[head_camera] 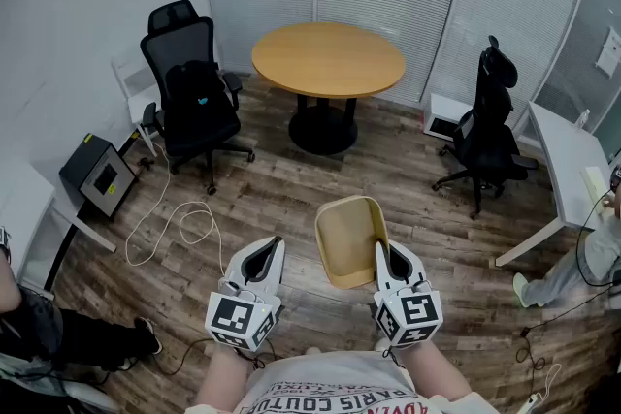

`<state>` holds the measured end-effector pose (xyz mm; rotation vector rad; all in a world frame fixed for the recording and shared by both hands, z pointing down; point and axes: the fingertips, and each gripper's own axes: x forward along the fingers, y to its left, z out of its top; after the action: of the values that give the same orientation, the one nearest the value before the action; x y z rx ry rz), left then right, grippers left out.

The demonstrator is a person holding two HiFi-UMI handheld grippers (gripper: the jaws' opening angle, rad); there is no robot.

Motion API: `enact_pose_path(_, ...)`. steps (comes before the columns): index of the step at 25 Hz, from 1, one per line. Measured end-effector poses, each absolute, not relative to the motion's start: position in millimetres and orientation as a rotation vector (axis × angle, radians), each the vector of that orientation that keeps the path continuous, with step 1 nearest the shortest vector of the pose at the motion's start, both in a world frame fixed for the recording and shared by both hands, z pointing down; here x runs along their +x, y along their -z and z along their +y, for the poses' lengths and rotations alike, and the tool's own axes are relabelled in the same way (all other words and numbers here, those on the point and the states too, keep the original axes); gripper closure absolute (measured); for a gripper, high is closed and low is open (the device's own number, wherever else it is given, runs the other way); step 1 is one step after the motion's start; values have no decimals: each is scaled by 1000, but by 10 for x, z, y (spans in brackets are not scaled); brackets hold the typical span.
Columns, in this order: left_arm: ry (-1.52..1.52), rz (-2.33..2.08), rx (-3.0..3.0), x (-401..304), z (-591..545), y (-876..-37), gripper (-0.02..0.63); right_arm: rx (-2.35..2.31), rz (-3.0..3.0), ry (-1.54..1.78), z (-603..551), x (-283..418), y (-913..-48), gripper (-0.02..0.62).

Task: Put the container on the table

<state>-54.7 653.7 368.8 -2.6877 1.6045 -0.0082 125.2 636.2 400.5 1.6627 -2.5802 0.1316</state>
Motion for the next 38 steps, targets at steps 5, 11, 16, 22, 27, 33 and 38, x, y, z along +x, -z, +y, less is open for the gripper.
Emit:
enact_pose_path(5,7,1598,-2688,-472,6475,-3681,600,1655,-2595,-115,6309,1280,-3969,584)
enact_pose_path(11,17,1596,-2709,-500,6521,-3721,600,1644,-2595,-150,6334,1243,-4012,584)
enact_pose_path(16,8,1597,-2735,-514,6518,-3804,600,1655,-2583,-195,6272,1251,-4103,584)
enact_pose_path(22,29,1642,-2756,-675,6436,-3951,600,1604,-2586,-237,6173,1062,-4244,584)
enact_pose_path(27,-14,1708,-2744,-842,6185,-4051,600,1538,-2593,-247,5920,941,-4328,583)
enact_pose_path(33,57,1714,-2745,-837,5594,-4158,600,1499,-2604,-282,5220,901,-4439,584)
enact_pose_path(38,78,1730,-2731,-799,4801,-4061,600,1487,-2634,-295,4387,937,-4370,584)
